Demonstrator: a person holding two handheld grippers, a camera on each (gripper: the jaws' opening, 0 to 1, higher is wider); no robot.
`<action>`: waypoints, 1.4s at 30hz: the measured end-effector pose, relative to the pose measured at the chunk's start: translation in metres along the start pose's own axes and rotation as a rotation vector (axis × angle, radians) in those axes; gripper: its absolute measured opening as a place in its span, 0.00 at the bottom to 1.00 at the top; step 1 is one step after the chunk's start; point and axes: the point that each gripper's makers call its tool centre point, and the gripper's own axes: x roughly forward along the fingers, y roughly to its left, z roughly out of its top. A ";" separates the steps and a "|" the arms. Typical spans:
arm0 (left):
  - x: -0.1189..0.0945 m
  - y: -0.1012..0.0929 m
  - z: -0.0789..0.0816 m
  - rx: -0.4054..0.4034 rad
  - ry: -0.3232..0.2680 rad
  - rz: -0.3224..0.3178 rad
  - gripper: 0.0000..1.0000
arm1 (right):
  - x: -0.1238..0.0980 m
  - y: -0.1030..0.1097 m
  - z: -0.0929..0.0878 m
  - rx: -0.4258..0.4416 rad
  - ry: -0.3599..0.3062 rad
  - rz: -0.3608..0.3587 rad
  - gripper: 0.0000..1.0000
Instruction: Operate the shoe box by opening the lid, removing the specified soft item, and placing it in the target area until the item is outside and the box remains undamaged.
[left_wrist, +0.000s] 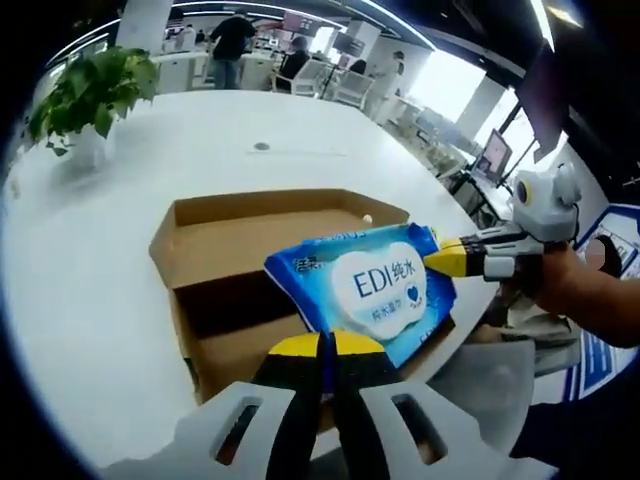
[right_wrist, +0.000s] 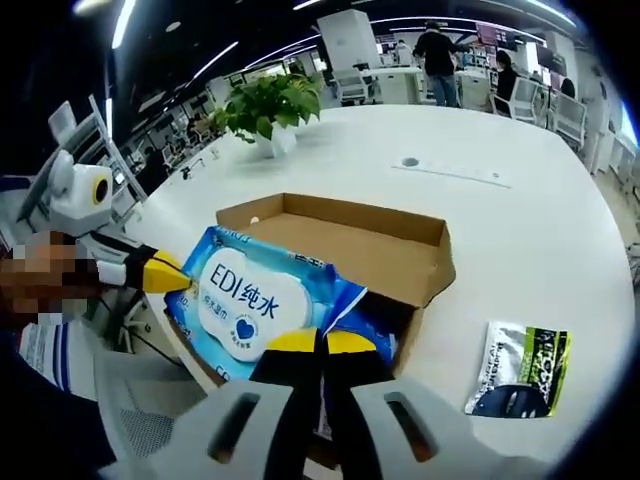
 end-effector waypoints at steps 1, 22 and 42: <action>0.001 -0.005 0.002 -0.003 -0.011 -0.013 0.00 | -0.003 -0.002 0.001 0.001 -0.004 -0.003 0.00; 0.049 -0.074 0.016 0.058 0.009 -0.121 0.00 | -0.051 -0.072 -0.016 0.065 -0.039 -0.108 0.00; 0.089 -0.119 0.020 0.095 0.050 -0.175 0.00 | -0.076 -0.123 -0.033 0.102 -0.037 -0.165 0.00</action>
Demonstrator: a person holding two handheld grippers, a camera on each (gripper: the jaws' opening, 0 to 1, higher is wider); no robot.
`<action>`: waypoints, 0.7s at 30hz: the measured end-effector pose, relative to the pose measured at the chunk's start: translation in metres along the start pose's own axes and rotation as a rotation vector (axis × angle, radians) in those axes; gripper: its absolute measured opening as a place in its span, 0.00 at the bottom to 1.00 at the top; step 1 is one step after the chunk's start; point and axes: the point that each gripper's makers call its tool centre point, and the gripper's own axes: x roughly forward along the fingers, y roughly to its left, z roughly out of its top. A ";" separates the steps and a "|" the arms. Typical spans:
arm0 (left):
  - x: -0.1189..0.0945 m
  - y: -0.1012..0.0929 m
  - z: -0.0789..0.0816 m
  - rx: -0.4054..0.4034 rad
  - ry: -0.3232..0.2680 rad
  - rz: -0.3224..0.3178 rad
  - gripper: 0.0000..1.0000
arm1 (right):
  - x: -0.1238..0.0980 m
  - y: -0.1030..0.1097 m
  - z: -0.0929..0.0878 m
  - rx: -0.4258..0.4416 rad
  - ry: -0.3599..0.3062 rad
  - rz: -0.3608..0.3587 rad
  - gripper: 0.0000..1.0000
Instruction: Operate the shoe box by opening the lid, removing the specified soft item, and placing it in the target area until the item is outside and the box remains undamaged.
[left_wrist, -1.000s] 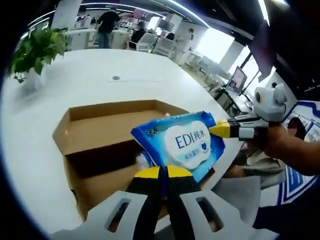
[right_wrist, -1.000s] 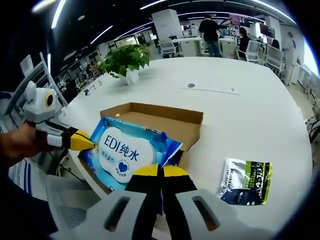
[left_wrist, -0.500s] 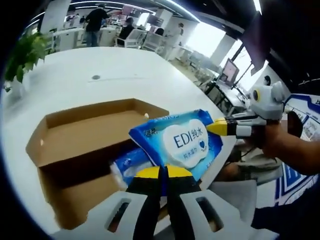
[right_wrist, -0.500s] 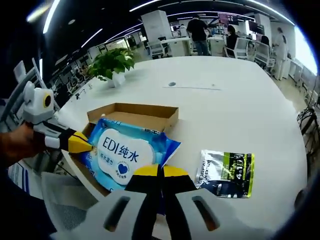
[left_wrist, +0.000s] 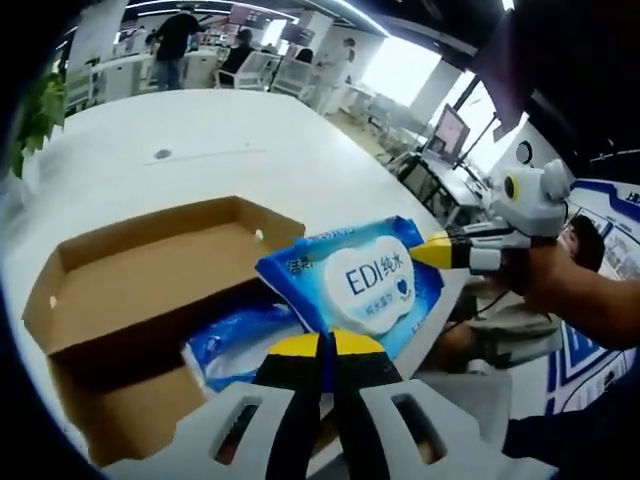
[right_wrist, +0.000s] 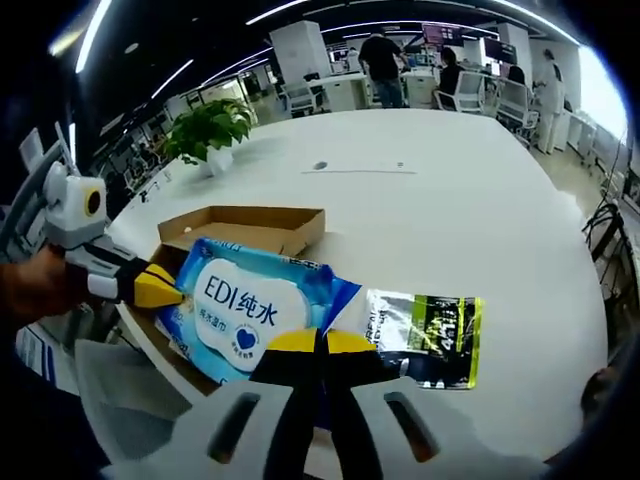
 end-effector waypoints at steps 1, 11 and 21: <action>0.003 -0.002 0.001 0.002 0.003 -0.003 0.00 | -0.001 -0.003 0.000 0.004 -0.001 -0.003 0.00; 0.026 -0.017 0.010 0.026 0.021 -0.034 0.00 | -0.007 -0.032 -0.001 0.024 -0.010 -0.033 0.00; 0.052 -0.035 0.015 0.051 0.050 -0.063 0.00 | -0.011 -0.064 -0.008 0.061 -0.016 -0.059 0.00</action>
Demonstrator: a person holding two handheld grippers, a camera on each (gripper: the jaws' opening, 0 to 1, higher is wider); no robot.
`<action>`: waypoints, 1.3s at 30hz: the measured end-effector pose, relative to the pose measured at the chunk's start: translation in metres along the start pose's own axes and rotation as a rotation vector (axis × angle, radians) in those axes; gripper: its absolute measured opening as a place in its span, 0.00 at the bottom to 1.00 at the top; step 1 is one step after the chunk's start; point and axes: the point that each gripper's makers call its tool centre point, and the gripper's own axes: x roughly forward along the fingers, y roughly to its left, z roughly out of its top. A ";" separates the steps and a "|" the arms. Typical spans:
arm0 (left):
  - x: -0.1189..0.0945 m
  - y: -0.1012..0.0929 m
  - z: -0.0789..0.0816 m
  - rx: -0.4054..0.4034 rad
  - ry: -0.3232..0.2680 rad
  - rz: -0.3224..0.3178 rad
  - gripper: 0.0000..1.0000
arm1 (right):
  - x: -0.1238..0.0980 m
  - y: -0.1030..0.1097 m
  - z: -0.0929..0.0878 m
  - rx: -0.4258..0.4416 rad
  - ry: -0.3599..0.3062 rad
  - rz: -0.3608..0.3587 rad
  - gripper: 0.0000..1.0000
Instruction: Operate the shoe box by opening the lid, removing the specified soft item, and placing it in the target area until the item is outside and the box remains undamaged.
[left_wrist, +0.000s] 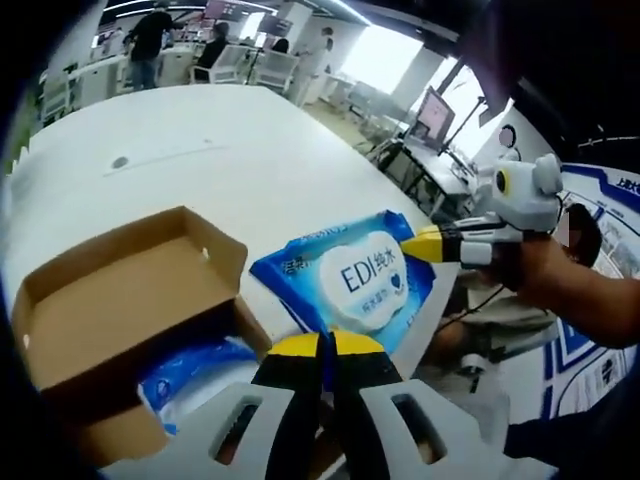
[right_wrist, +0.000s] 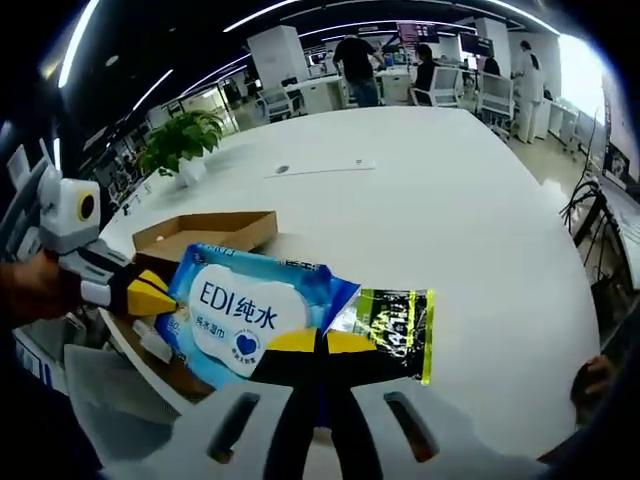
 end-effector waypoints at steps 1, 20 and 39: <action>0.004 -0.002 0.001 0.001 0.001 -0.004 0.00 | -0.001 -0.003 0.000 0.001 0.000 -0.003 0.00; 0.052 -0.010 0.007 -0.006 0.035 -0.025 0.00 | 0.009 -0.051 -0.009 0.019 0.032 -0.039 0.00; 0.104 -0.001 0.007 -0.033 0.080 -0.021 0.00 | 0.042 -0.092 -0.016 -0.026 0.101 -0.052 0.00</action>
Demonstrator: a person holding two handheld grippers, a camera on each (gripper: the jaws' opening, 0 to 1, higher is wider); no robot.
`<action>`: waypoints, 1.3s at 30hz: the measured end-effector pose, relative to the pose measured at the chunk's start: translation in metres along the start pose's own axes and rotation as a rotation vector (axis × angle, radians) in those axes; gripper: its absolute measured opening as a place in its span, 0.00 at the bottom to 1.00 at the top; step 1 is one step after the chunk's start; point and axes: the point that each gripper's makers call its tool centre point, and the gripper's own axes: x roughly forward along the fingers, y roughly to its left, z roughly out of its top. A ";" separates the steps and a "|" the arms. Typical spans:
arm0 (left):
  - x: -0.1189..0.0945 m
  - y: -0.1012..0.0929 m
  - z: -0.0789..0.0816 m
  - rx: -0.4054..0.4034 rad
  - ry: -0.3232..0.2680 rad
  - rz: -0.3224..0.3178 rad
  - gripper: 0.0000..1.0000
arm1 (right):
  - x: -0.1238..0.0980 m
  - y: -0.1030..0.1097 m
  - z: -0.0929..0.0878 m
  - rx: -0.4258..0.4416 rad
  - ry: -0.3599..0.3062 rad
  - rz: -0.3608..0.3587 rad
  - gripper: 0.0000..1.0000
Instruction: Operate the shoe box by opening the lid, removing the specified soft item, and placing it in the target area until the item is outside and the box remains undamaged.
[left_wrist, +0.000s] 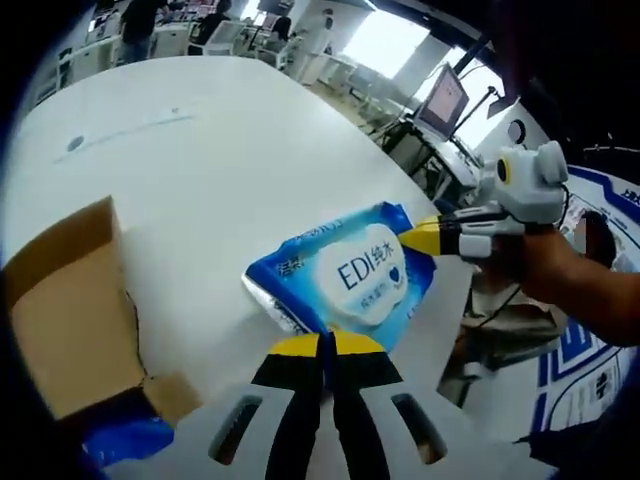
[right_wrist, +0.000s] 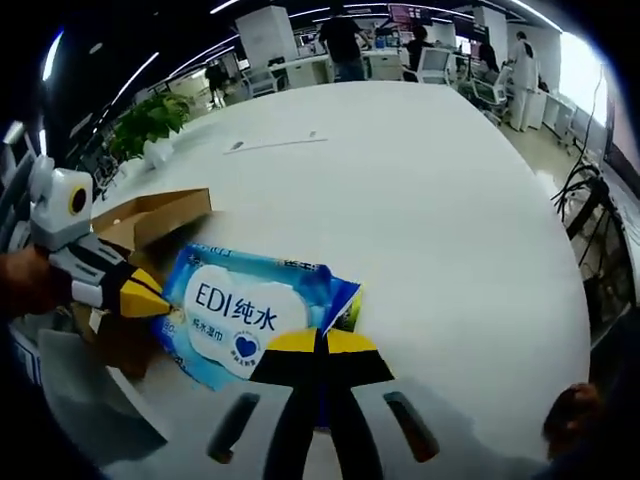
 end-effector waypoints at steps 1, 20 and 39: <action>0.002 0.001 0.000 0.000 0.002 0.004 0.00 | 0.001 -0.001 0.000 -0.002 0.002 0.001 0.00; 0.021 0.013 -0.006 0.049 0.050 0.072 0.00 | 0.027 -0.013 -0.009 -0.016 0.036 0.018 0.00; 0.001 0.009 0.001 0.053 0.001 0.110 0.11 | 0.004 -0.020 -0.003 0.008 -0.043 -0.033 0.05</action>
